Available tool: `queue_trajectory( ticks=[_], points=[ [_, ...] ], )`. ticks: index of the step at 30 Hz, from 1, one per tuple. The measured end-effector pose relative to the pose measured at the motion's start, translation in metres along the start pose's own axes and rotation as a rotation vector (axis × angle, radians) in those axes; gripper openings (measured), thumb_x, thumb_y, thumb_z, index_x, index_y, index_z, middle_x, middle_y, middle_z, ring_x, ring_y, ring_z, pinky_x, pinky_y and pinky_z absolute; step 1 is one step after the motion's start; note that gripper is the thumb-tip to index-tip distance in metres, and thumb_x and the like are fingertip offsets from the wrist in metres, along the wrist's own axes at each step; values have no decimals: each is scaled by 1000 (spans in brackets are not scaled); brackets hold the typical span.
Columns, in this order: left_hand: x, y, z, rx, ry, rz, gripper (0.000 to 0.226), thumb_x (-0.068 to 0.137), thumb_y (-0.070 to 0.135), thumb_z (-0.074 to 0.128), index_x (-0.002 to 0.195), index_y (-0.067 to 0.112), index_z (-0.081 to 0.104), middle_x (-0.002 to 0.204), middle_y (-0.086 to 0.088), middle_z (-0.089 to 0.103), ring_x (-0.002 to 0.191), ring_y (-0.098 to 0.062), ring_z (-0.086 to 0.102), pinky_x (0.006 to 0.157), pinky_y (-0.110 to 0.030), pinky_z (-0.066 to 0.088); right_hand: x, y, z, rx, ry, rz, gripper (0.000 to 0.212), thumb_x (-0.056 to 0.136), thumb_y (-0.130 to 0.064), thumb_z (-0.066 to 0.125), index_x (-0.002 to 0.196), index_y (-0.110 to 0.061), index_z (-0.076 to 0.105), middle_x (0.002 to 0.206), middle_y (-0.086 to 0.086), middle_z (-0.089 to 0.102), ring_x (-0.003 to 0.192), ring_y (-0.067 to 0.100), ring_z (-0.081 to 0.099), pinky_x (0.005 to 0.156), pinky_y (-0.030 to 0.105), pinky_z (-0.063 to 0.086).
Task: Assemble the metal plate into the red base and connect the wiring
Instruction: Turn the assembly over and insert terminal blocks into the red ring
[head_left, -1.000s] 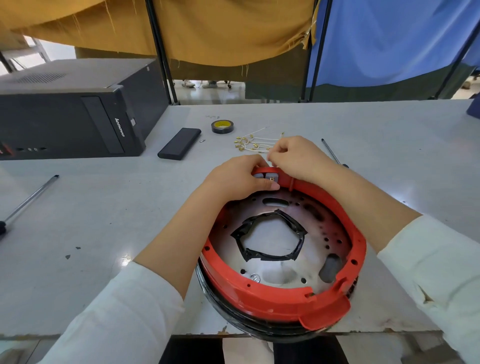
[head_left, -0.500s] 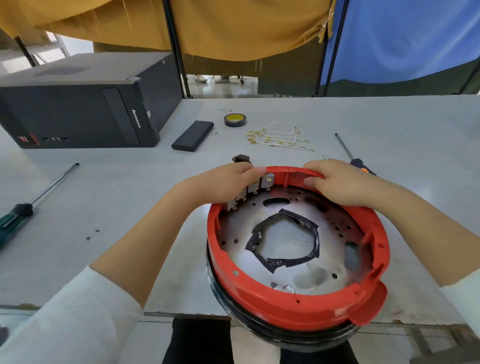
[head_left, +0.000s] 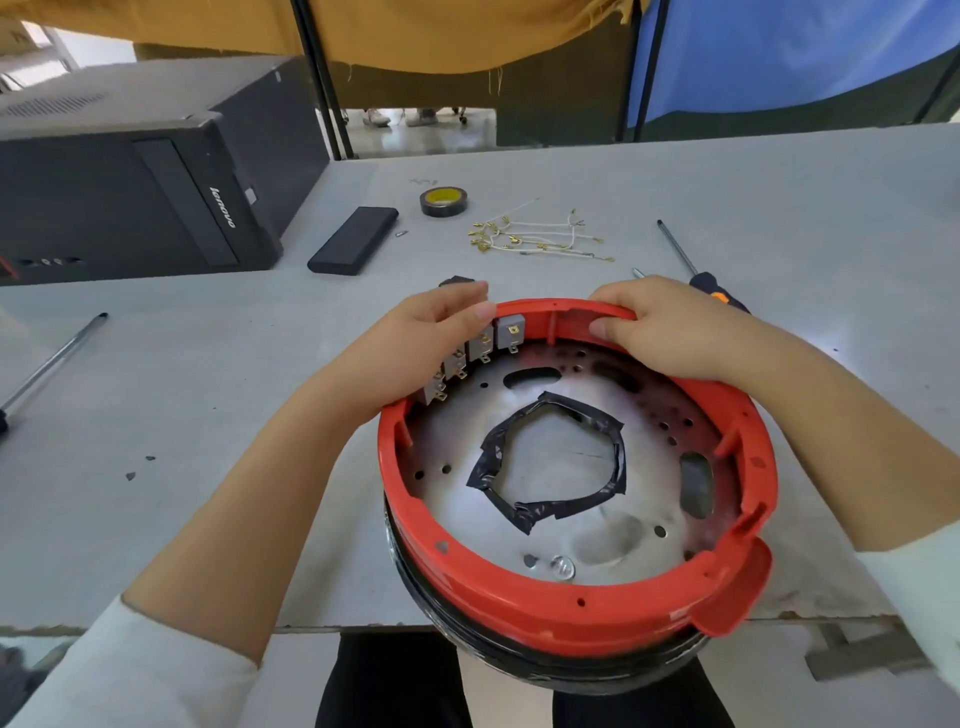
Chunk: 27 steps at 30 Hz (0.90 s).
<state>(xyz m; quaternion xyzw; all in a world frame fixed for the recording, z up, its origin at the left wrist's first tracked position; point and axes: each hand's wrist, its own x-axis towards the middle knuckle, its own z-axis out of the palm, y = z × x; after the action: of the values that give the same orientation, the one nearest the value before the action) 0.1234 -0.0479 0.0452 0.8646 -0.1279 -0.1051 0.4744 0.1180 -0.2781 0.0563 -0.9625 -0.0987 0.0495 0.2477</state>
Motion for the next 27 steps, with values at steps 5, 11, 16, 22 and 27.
queue_trajectory(
  ticks=[5,11,16,22,27],
  points=[
    [0,-2,-1,-48,7,26,33,99,34,52,131,36,58,119,29,58,104,26,47,91,-2,34,0,0,1,13,12,-6,17,97,-20,49,97,-7,62,73,-2,53,69,15,49,62,26,36],
    [1,-1,-2,-46,3,26,26,100,32,51,121,41,63,118,28,61,110,20,50,93,-4,37,0,2,0,16,14,-3,19,98,-20,49,100,-7,62,69,-2,51,63,10,47,58,23,34],
    [0,-1,-1,-55,14,27,23,100,32,51,113,45,65,118,26,65,114,8,57,104,-19,40,3,5,2,27,27,-1,20,97,-22,50,100,-6,63,71,1,53,62,13,47,57,23,35],
    [-1,-2,0,-75,33,23,24,99,32,52,114,43,67,117,21,68,113,3,60,109,-30,41,1,6,1,121,-41,20,29,74,-44,76,96,-28,65,81,-11,66,72,2,60,59,19,43],
    [-1,-3,0,-100,43,36,23,99,30,53,112,42,69,109,22,71,106,4,64,105,-28,44,4,6,0,114,-60,20,23,75,-38,77,87,-31,59,79,-10,61,69,5,57,57,25,39]
  ],
)
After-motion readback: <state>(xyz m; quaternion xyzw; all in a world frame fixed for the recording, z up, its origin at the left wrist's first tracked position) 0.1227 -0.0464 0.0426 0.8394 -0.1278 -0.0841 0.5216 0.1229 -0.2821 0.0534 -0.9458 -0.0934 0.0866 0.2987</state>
